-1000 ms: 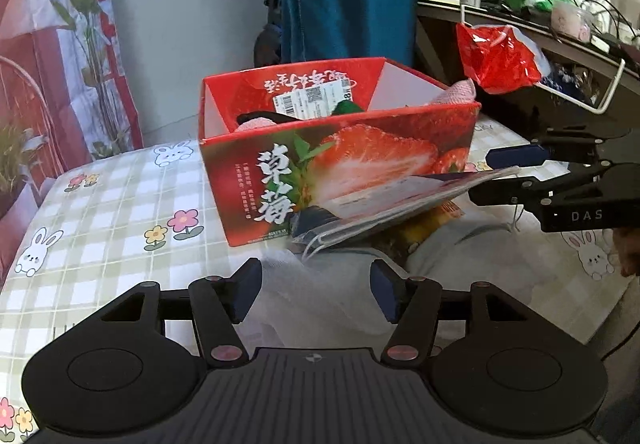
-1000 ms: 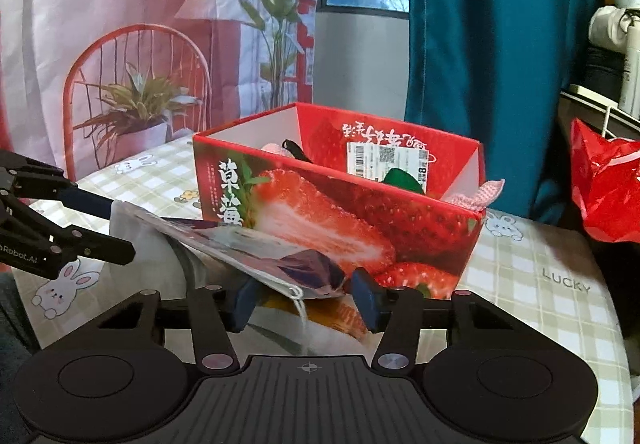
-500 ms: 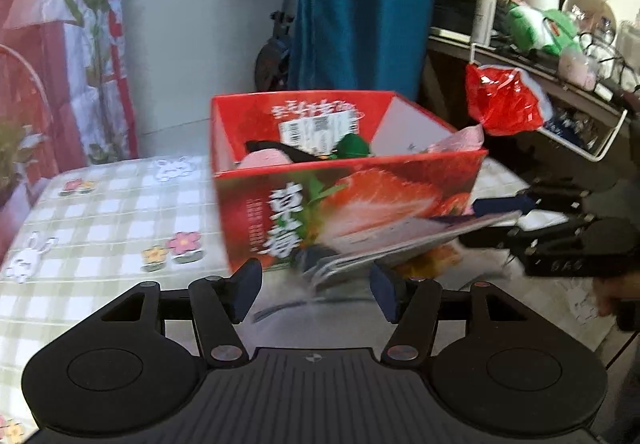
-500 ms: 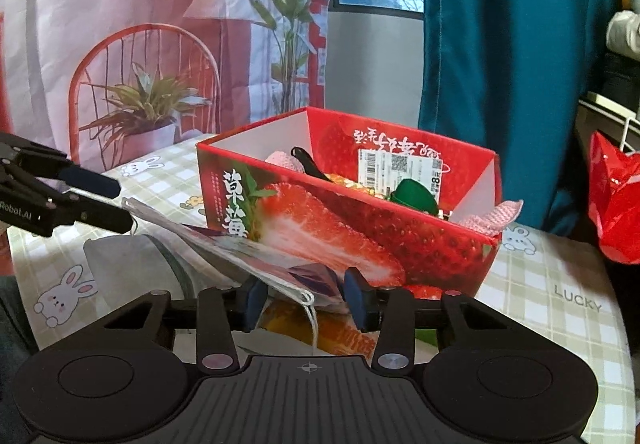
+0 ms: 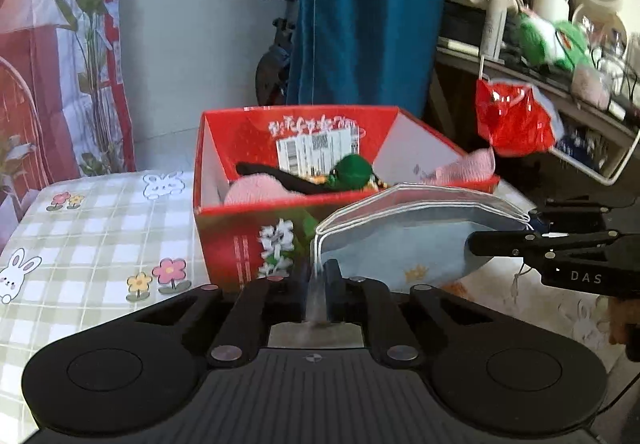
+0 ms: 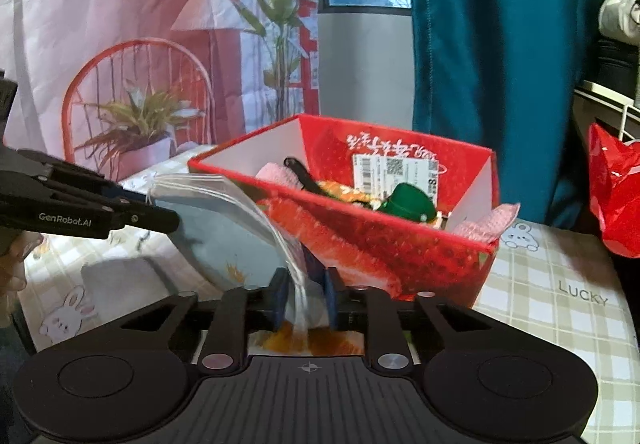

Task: Organize soft objects
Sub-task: 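Lift the clear plastic bag with both grippers and carry it toward the box, then lower the clear bag into the box and open both grippers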

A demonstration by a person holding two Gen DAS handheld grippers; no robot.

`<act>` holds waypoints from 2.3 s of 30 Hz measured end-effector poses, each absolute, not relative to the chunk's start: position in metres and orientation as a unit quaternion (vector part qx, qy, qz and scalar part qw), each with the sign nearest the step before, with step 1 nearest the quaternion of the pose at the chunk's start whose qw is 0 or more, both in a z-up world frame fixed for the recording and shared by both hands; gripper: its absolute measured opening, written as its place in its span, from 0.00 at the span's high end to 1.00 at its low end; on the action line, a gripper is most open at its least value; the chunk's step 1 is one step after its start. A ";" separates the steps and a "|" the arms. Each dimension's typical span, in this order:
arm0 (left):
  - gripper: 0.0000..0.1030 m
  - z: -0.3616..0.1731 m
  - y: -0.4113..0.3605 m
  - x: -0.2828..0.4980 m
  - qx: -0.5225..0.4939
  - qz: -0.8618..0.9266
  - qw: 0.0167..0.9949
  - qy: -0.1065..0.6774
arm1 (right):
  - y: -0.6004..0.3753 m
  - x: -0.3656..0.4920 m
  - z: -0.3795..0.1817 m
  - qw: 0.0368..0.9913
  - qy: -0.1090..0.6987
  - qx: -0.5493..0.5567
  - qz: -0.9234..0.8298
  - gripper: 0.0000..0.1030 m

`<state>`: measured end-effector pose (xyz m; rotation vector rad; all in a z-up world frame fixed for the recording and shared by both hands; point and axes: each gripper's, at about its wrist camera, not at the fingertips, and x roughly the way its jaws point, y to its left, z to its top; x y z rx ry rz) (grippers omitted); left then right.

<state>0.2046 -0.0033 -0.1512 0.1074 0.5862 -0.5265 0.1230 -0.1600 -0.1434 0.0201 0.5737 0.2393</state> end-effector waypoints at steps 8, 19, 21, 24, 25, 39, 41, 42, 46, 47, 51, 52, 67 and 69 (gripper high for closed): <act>0.93 -0.117 -0.004 0.204 0.048 -0.257 0.936 0.238 | -0.170 0.130 -0.111 0.964 0.239 0.010 0.117 0.89; 0.93 -0.059 -0.015 0.217 0.028 -0.250 0.954 0.163 | -0.186 0.147 -0.041 0.981 0.155 -0.003 0.116 0.90; 0.93 -0.054 -0.019 0.222 0.028 -0.245 0.957 0.154 | -0.189 0.153 -0.033 0.983 0.143 -0.002 0.112 0.90; 0.93 -0.053 -0.026 0.231 0.030 -0.237 0.959 0.150 | -0.191 0.162 -0.029 0.985 0.134 -0.004 0.104 0.90; 0.93 -0.054 -0.028 0.235 0.030 -0.237 0.959 0.154 | -0.192 0.165 -0.030 0.986 0.134 -0.003 0.102 0.90; 0.93 -0.066 -0.047 0.267 0.028 -0.233 0.959 0.161 | -0.200 0.198 -0.060 0.982 0.166 0.019 0.085 0.91; 0.93 -0.065 -0.049 0.269 0.029 -0.234 0.959 0.159 | -0.201 0.201 -0.061 0.982 0.166 0.021 0.084 0.91; 0.93 -0.065 -0.050 0.270 0.029 -0.234 0.959 0.159 | -0.201 0.201 -0.062 0.982 0.166 0.023 0.084 0.91; 0.93 -0.065 -0.049 0.271 0.029 -0.233 0.959 0.159 | -0.201 0.201 -0.062 0.983 0.160 0.026 0.083 0.91; 0.93 -0.066 -0.049 0.272 0.028 -0.232 0.959 0.160 | -0.201 0.200 -0.062 0.984 0.158 0.026 0.082 0.91; 0.93 -0.074 -0.051 0.274 0.033 -0.230 0.957 0.174 | -0.202 0.201 -0.064 0.983 0.160 0.032 0.080 0.91; 0.93 -0.078 -0.051 0.274 0.034 -0.231 0.956 0.180 | -0.203 0.201 -0.066 0.983 0.163 0.034 0.079 0.91; 0.69 -0.117 -0.042 0.306 0.019 -0.207 0.946 0.248 | -0.204 0.226 -0.105 0.972 0.227 0.033 0.060 0.90; 0.46 -0.118 -0.040 0.309 0.009 -0.200 0.948 0.248 | -0.205 0.237 -0.108 0.971 0.234 0.024 0.047 0.88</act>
